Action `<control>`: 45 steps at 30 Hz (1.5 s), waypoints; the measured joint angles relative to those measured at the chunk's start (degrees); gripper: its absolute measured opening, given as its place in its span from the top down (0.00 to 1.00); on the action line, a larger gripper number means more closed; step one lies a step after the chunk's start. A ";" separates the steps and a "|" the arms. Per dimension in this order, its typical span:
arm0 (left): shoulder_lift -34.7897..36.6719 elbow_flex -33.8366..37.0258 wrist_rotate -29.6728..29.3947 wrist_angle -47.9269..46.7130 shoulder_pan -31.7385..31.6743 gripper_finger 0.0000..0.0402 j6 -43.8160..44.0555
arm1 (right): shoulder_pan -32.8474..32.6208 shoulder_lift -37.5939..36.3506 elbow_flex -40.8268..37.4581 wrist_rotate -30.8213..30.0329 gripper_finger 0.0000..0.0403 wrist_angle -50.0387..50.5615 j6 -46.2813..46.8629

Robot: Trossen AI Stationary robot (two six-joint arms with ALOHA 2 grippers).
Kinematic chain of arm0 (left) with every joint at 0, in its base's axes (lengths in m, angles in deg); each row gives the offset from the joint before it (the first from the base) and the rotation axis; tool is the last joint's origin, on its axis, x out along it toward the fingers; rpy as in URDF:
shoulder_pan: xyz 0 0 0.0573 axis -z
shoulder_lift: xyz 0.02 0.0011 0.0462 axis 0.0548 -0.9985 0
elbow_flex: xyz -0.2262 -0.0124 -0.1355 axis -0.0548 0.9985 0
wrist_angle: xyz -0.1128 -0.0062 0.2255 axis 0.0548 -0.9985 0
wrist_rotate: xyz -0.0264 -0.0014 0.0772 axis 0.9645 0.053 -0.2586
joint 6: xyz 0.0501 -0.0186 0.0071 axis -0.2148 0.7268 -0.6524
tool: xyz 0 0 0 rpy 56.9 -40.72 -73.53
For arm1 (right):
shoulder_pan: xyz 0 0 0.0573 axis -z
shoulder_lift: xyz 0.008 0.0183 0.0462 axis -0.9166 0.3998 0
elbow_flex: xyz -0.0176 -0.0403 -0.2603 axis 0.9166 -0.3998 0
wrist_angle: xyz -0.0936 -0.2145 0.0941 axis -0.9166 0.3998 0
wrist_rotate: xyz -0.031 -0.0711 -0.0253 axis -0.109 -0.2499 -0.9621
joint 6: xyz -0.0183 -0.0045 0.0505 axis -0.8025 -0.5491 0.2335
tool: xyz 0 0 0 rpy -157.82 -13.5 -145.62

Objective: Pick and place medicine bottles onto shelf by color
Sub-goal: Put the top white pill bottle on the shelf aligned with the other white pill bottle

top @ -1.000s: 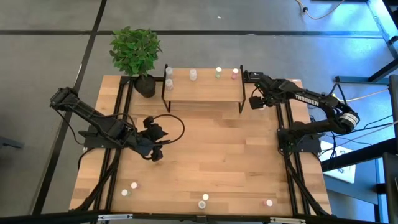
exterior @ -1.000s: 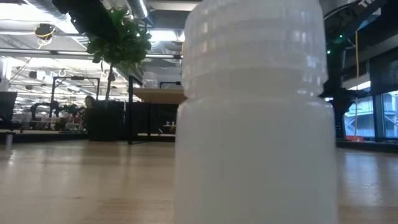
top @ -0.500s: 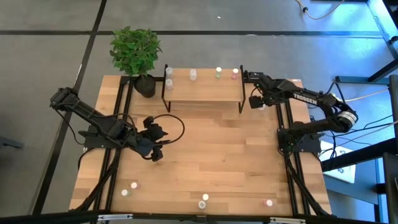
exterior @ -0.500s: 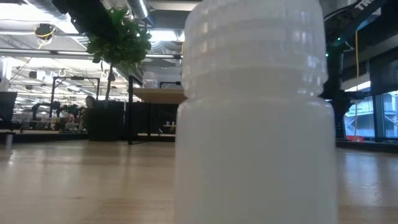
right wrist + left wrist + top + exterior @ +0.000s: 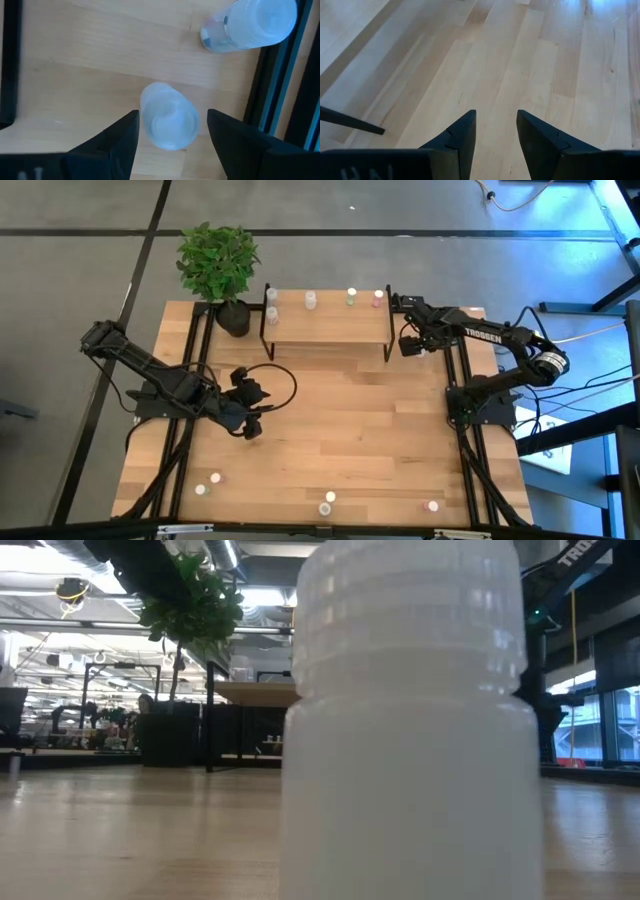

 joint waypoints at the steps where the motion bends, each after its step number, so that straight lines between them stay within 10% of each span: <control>1: 0.00 0.00 0.00 0.00 -0.01 0.66 0.01 | 0.00 0.21 0.00 0.00 0.41 0.00 -0.32; 45: 0.00 0.00 0.00 -0.02 0.01 0.66 0.03 | -4.45 1.25 0.09 2.62 0.61 3.76 -6.35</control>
